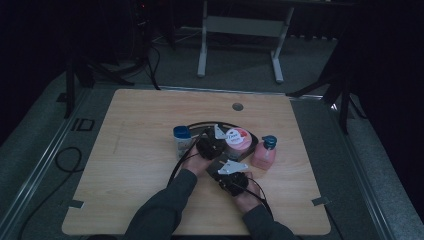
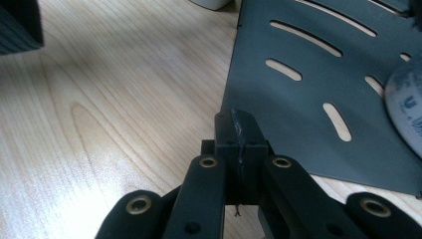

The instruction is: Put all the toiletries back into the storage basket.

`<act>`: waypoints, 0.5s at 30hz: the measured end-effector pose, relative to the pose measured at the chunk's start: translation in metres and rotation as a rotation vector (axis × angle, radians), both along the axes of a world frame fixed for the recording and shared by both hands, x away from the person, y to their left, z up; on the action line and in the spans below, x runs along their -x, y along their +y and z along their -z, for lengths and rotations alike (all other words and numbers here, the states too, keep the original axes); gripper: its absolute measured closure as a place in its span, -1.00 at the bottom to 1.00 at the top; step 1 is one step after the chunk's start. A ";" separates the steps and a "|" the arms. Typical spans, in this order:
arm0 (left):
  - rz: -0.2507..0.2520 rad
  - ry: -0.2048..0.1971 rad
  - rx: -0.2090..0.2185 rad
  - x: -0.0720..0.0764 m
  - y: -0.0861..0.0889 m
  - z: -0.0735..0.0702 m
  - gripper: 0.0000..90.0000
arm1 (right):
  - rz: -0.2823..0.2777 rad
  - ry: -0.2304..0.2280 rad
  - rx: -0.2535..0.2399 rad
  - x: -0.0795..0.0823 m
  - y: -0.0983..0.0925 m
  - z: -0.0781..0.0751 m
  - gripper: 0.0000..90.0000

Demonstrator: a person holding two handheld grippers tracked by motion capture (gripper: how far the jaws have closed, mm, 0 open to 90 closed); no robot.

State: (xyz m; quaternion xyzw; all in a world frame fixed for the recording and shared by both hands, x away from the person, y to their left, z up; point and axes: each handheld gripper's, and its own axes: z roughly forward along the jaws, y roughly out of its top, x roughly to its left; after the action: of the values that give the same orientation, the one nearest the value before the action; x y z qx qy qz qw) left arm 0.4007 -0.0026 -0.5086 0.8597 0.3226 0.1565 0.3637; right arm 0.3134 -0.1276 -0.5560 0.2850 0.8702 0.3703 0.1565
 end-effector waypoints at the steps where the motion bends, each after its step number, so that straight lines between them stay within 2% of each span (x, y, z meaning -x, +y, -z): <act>1: -0.002 0.000 0.003 -0.001 -0.001 0.000 0.99 | -0.001 0.001 -0.003 0.000 0.000 0.000 1.00; 4: 0.008 0.007 0.019 -0.005 -0.002 0.001 0.98 | -0.001 0.002 -0.005 0.000 0.000 0.000 1.00; 15: 0.044 0.007 0.025 -0.014 -0.015 0.002 0.99 | -0.002 0.009 -0.011 -0.001 -0.001 0.000 1.00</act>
State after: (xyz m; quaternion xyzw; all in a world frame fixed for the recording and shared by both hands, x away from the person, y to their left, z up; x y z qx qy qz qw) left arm 0.4145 -0.0178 -0.5103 0.8625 0.3070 0.1416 0.3765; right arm 0.3147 -0.1286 -0.5562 0.2868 0.8690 0.3739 0.1508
